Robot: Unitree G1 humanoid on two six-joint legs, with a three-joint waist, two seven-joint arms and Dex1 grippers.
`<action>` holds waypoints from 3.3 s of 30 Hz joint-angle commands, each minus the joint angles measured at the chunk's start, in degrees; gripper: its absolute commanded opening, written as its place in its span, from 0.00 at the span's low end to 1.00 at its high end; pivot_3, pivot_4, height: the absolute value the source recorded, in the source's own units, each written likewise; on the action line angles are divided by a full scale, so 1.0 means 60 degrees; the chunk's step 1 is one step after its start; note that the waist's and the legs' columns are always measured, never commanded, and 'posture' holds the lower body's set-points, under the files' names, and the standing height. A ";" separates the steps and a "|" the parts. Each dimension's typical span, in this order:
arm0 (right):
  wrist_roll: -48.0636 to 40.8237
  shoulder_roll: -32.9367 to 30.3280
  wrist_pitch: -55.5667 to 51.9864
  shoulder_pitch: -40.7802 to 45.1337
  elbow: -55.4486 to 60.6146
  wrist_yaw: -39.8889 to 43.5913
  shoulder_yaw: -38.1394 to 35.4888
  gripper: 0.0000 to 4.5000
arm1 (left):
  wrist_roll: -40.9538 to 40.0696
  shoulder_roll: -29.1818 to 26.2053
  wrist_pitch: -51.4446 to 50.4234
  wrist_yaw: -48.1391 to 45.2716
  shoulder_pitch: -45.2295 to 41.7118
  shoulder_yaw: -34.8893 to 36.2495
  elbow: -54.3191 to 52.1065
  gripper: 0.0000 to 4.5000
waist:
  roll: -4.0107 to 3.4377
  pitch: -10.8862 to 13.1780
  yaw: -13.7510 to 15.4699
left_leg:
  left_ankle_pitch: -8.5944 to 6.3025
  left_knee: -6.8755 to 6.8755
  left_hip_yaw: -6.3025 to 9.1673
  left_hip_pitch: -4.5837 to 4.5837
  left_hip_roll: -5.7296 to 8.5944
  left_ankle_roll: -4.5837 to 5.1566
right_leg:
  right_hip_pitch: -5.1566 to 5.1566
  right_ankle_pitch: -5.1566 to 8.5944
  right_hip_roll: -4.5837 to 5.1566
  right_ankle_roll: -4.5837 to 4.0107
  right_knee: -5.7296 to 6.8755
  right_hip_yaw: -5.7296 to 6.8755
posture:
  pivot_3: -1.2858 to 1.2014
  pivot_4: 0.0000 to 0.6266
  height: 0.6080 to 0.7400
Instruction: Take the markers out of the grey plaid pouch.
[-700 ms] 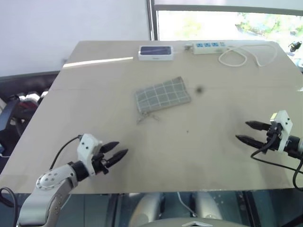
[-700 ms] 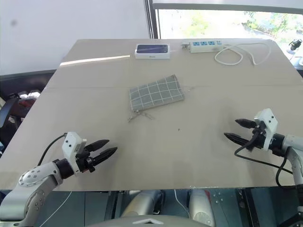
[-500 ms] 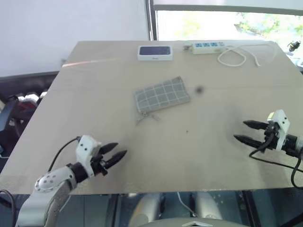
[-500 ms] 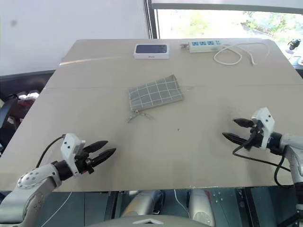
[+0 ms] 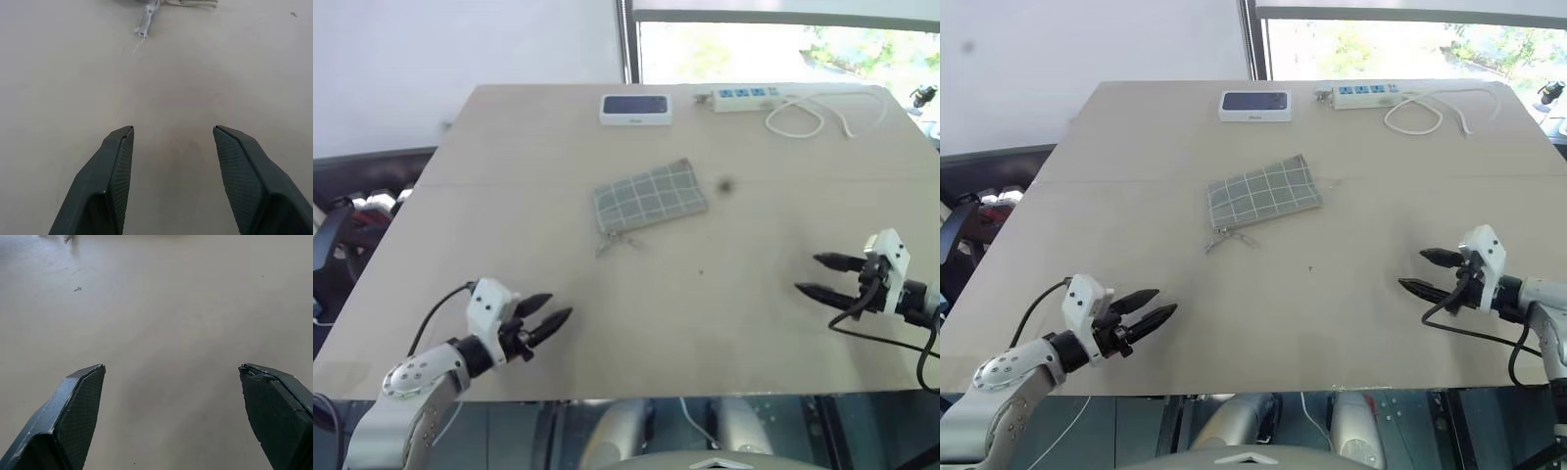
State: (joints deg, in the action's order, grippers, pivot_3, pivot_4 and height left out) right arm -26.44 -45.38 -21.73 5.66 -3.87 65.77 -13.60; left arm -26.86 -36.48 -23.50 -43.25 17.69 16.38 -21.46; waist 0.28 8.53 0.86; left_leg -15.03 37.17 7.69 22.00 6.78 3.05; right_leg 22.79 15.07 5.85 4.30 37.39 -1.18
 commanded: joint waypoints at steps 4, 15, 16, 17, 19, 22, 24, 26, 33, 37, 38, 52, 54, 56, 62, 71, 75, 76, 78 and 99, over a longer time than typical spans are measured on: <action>-0.0599 -0.0139 -0.0255 -0.0166 0.0736 0.0105 -0.0417 0.99 | 0.0346 -0.0240 0.0529 -0.0087 -0.0089 0.0263 0.0089 0.59 | 0.0001 0.0001 0.0004 | 0.0000 0.0000 0.0001 0.0002 0.0000 0.0000 | 0.0000 0.0000 0.0000 0.0000 -0.0002 0.0001 | 0.52 0.24 0.98; -0.1843 -0.0751 -0.1700 -0.0091 0.2366 0.0207 -0.0642 0.99 | 0.3222 -0.1061 0.6362 -0.0549 -0.2008 -0.0253 0.2954 0.59 | -0.0005 0.0003 0.0043 | -0.0003 -0.0001 0.0019 0.0009 0.0000 -0.0007 | 0.0001 -0.0001 0.0004 -0.0003 -0.0013 0.0028 | 0.52 0.24 0.98; -0.1873 -0.0766 -0.1748 -0.0051 0.2473 0.0154 -0.0630 0.99 | 0.3763 -0.1184 0.7235 -0.0522 -0.2504 -0.0603 0.3688 0.59 | -0.0007 0.0002 0.0055 | -0.0003 -0.0001 0.0019 0.0007 0.0000 -0.0006 | 0.0001 -0.0001 0.0004 -0.0003 -0.0013 0.0028 | 0.52 0.24 0.98; -0.1908 -0.0770 -0.1775 -0.0015 0.2570 0.0104 -0.0627 0.99 | 0.4210 -0.1272 0.8018 -0.0482 -0.2965 -0.0923 0.4365 0.59 | -0.0007 0.0002 0.0069 | -0.0003 -0.0002 0.0018 0.0007 0.0002 -0.0005 | 0.0001 -0.0002 0.0007 -0.0002 -0.0017 0.0028 | 0.52 0.24 0.98; -0.1972 -0.0736 -0.1783 0.0013 0.2767 0.0014 -0.0682 0.99 | 0.4955 -0.1299 0.8984 -0.0221 -0.3819 -0.1486 0.5539 0.59 | -0.0006 0.0002 0.0080 | 0.0000 0.0002 0.0018 0.0013 0.0006 -0.0002 | 0.0001 -0.0003 0.0009 -0.0001 -0.0021 0.0030 | 0.52 0.24 0.98; -0.2111 -0.0661 -0.1846 -0.0032 0.3066 -0.0226 -0.0858 0.99 | 0.6023 -0.1208 1.0292 0.0438 -0.4995 -0.2199 0.7208 0.65 | -0.0001 0.0004 0.0047 | 0.0001 0.0005 0.0016 0.0026 0.0012 0.0000 | 0.0003 -0.0005 0.0010 0.0001 -0.0024 0.0027 | 0.52 0.24 0.98; -0.2198 -0.0663 -0.1901 -0.0163 0.3265 -0.0349 -0.0974 0.99 | 0.6523 -0.1041 1.0890 0.0957 -0.5806 -0.2569 0.8180 0.75 | -0.0001 0.0005 0.0042 | 0.0001 0.0002 0.0018 0.0029 0.0012 0.0001 | 0.0008 -0.0005 0.0009 0.0002 -0.0031 0.0028 | 0.52 0.24 0.98; -0.2254 -0.0696 -0.1918 -0.0346 0.3403 -0.0426 -0.1102 0.99 | 0.7003 -0.0933 1.1376 0.1519 -0.6536 -0.2900 0.9063 0.95 | 0.0000 0.0004 0.0046 | 0.0003 0.0006 0.0036 0.0036 0.0012 0.0000 | 0.0008 -0.0005 0.0008 0.0002 -0.0027 0.0050 | 0.52 0.24 0.98; -0.2322 -0.0783 -0.1942 -0.0610 0.3609 -0.0578 -0.1346 0.99 | 0.9511 -0.0670 1.3063 0.3641 -0.8973 -0.4742 1.1923 0.99 | 0.0005 0.0001 0.0036 | 0.0003 0.0028 0.0019 0.0021 0.0021 0.0002 | 0.0007 -0.0004 0.0010 0.0006 0.0026 0.0049 | 0.52 0.24 0.98; -0.2376 -0.0808 -0.1971 -0.0555 0.3699 -0.0698 -0.1361 0.99 | 1.0839 -0.0290 1.3356 0.4974 -0.9992 -0.5865 1.2917 0.99 | 0.0009 -0.0007 0.0065 | 0.0004 0.0035 0.0011 0.0001 0.0027 0.0004 | -0.0002 -0.0002 0.0013 0.0009 0.0053 0.0050 | 0.52 0.24 0.98; -0.2391 -0.0796 -0.1998 -0.0513 0.3749 -0.0735 -0.1302 0.99 | 1.1056 -0.0109 1.3150 0.5361 -1.0241 -0.6052 1.3207 0.99 | 0.0010 -0.0011 0.0097 | 0.0004 0.0037 0.0011 0.0000 0.0028 0.0004 | -0.0002 -0.0002 0.0013 0.0009 0.0054 0.0050 | 0.52 0.24 0.98; -0.2139 -0.0383 -0.1978 0.0883 0.3738 -0.1191 0.0134 0.99 | 1.2720 0.1474 1.1965 0.9141 -1.1752 -0.7959 1.4754 0.08 | 0.0021 -0.0036 0.0423 | 0.0007 0.0067 0.0013 -0.0002 0.0049 0.0005 | -0.0012 0.0003 0.0011 0.0019 0.0085 0.0061 | 0.52 0.24 0.98; -0.1868 -0.0327 -0.1965 0.1084 0.3649 -0.1354 0.0490 0.99 | 1.2386 0.1605 1.2070 0.8987 -1.1723 -0.7832 1.4691 0.00 | 0.0017 -0.0042 0.0461 | 0.0007 0.0067 0.0013 -0.0013 0.0050 0.0005 | -0.0016 0.0003 0.0015 0.0020 0.0086 0.0060 | 0.52 0.24 0.98; -0.1441 -0.0162 -0.1943 0.1278 0.3625 -0.1640 0.1034 0.99 | 1.2051 0.1734 1.2201 0.8704 -1.1665 -0.7717 1.4483 0.00 | 0.0017 -0.0044 0.0480 | 0.0007 0.0069 0.0011 -0.0018 0.0050 0.0006 | -0.0015 0.0003 0.0013 0.0020 0.0093 0.0059 | 0.52 0.24 0.98; -0.0283 0.0913 -0.2096 0.2005 0.3425 -0.2809 0.2574 0.99 | 1.1223 0.2113 1.2251 0.7666 -1.1317 -0.7508 1.3278 0.00 | 0.0021 -0.0047 0.0464 | 0.0007 0.0098 0.0015 0.0034 0.0060 0.0007 | 0.0014 0.0004 0.0012 0.0022 0.0089 0.0063 | 0.52 0.24 0.98; 0.0983 0.2182 -0.2988 0.3239 0.2383 -0.3940 0.3890 0.99 | 1.0737 0.2477 1.1364 0.6279 -1.0321 -0.7424 1.0559 0.00 | 0.0021 -0.0047 0.0278 | 0.0007 0.0176 0.0027 0.0156 0.0071 0.0008 | 0.0105 0.0003 0.0010 0.0022 0.0103 0.0070 | 0.52 0.24 0.98; 0.0803 0.2503 -0.3752 0.3384 0.2454 -0.4102 0.3879 0.87 | 1.0787 0.2514 1.1146 0.6058 -1.0153 -0.7404 1.0091 0.00 | 0.0021 -0.0047 0.0174 | 0.0007 0.0174 0.0030 0.0155 0.0068 0.0008 | 0.0106 0.0003 0.0013 0.0022 0.0109 0.0067 | 0.52 0.24 0.98; 0.0699 0.2581 -0.3892 0.3401 0.2528 -0.4087 0.3815 0.80 | 1.0809 0.2512 1.1124 0.6024 -1.0135 -0.7406 1.0027 0.00 | 0.0020 -0.0047 0.0164 | 0.0007 0.0174 0.0030 0.0155 0.0066 0.0008 | 0.0107 0.0003 0.0012 0.0022 0.0112 0.0067 | 0.52 0.24 0.98; 0.0648 0.2646 -0.4043 0.3416 0.2662 -0.4066 0.3774 0.56 | 1.0785 0.2532 1.1070 0.5971 -1.0107 -0.7392 0.9969 0.00 | 0.0020 -0.0047 0.0108 | 0.0008 0.0174 0.0030 0.0155 0.0066 0.0008 | 0.0108 0.0003 0.0012 0.0021 0.0113 0.0066 | 0.52 0.24 0.98; 0.0510 0.1397 -0.4642 0.2570 0.2345 -0.5083 0.0925 0.01 | 1.0473 0.2225 1.0824 0.6249 -1.0135 -0.7012 1.0663 0.00 | 0.0020 -0.0050 -0.0007 | 0.0008 0.0178 0.0025 0.0147 0.0066 0.0008 | 0.0108 0.0002 0.0020 0.0022 0.0123 0.0059 | 0.52 0.24 0.98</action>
State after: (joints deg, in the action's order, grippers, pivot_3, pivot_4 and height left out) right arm -24.65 -35.06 -50.62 21.60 11.68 37.30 -3.01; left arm 36.94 -21.86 42.71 -5.91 -44.01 -27.42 41.20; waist 0.40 8.23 0.81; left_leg -14.98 38.24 7.84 22.87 7.18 3.10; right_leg 23.43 15.08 5.98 4.43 38.15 -0.83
